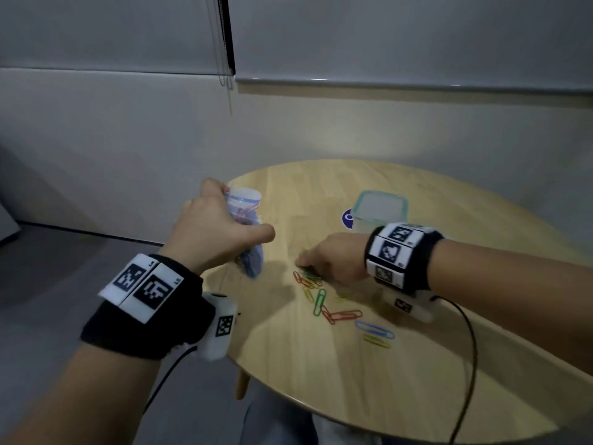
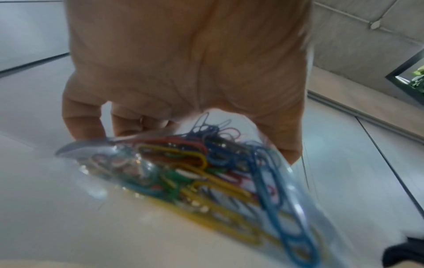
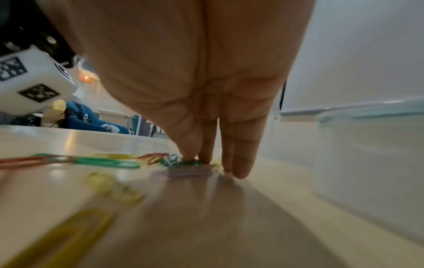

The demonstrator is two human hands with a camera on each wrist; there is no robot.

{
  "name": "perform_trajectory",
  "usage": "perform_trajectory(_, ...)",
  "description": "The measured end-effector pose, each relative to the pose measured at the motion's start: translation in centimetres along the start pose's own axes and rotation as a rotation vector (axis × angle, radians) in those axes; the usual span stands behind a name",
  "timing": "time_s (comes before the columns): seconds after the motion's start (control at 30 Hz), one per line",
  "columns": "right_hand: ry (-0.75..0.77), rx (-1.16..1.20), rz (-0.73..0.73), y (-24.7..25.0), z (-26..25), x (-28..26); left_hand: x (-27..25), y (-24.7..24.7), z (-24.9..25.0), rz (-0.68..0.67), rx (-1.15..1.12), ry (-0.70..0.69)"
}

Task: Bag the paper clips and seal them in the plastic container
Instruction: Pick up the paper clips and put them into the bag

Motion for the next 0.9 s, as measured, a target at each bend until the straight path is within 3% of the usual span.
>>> perform_trajectory(0.2,0.084,0.125,0.103,-2.4,1.0,-3.0,-0.4,-1.9,1.9,-0.074,-0.018,-0.032)
perform_trajectory(0.37,0.029,0.212,0.136,-0.7,0.9,-2.6,-0.7,-2.7,2.9,-0.111,-0.037,-0.013)
perform_trajectory(0.57,-0.211,0.087,0.089,0.4,1.4,3.5,-0.8,-1.3,3.3,-0.059,-0.023,0.008)
perform_trajectory(0.67,-0.096,0.203,0.077,0.3,0.2,3.1,-1.3,-0.8,3.2,-0.053,-0.003,0.019)
perform_trajectory(0.77,0.116,0.302,0.048,-0.2,-2.5,0.6,-1.6,-0.9,3.2,-0.063,-0.014,0.022)
perform_trajectory(0.9,0.197,0.276,0.054,-1.2,-2.1,-2.2,-1.8,-1.5,3.6,-0.075,-0.032,0.009)
Point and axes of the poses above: each hand's wrist, its own x-axis towards the middle knuckle, its own y-axis out of the back of the hand, z = x × y, the point moved 7 cm from there along x, towards the middle knuckle, and after that the axes turned 11 degrees about -y, right-handed, at the moved point
